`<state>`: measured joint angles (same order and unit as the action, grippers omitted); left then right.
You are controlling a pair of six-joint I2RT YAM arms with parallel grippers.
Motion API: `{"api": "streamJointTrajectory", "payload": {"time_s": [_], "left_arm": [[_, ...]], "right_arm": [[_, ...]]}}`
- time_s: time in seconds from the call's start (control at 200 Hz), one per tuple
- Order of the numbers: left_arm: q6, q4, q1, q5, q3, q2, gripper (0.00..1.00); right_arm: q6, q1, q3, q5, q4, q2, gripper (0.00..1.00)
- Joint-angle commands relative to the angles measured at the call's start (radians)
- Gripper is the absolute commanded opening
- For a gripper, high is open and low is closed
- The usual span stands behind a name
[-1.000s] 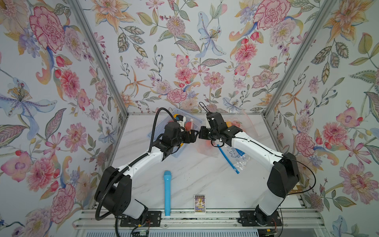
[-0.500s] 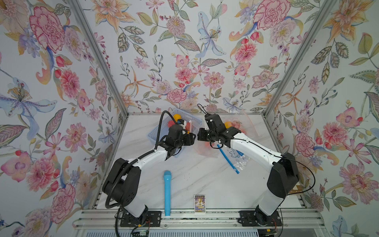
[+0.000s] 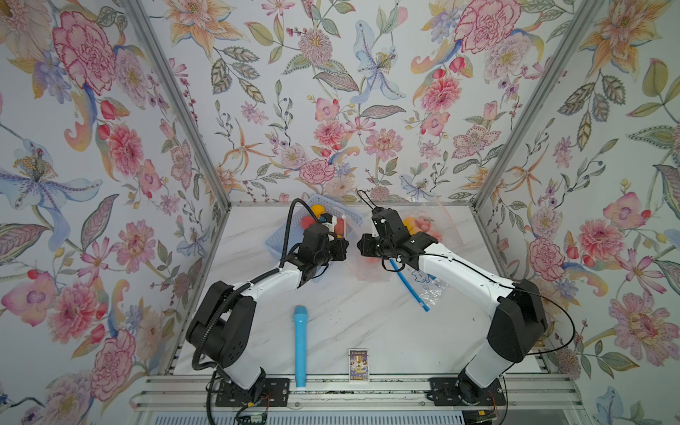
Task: Place the peach in a zip-top bag and seal the zipper
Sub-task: Adjust the zipper food storage bag at the center of the board.
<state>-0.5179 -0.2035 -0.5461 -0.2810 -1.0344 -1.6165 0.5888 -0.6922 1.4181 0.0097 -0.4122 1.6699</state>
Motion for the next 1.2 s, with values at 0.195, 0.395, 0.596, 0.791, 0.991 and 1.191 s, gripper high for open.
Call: {"api": "streamJointTrajectory", "payload": {"time_s": [0.195,0.395,0.596,0.791,0.991,1.191], "left_arm": [[0.050,0.010,-0.041,0.021,-0.008,0.107,0.00],[0.073,0.039,-0.063,0.023,-0.037,0.102,0.00],[0.074,0.043,-0.072,0.029,-0.047,0.097,0.00],[0.072,0.040,-0.079,0.029,-0.055,0.096,0.00],[0.072,0.046,-0.080,0.026,-0.062,0.092,0.00],[0.075,0.056,-0.080,0.040,-0.061,0.104,0.00]], "right_arm": [[-0.019,0.000,-0.117,0.092,0.109,-0.150,0.73],[-0.014,0.011,-0.212,0.073,0.225,-0.248,0.99],[-0.020,0.058,-0.362,-0.104,0.447,-0.374,0.99],[-0.050,0.055,-0.302,-0.071,0.317,-0.323,0.78],[-0.076,0.002,-0.216,0.012,0.215,-0.227,0.71],[-0.063,-0.017,-0.102,0.111,0.081,-0.115,0.57]]}}
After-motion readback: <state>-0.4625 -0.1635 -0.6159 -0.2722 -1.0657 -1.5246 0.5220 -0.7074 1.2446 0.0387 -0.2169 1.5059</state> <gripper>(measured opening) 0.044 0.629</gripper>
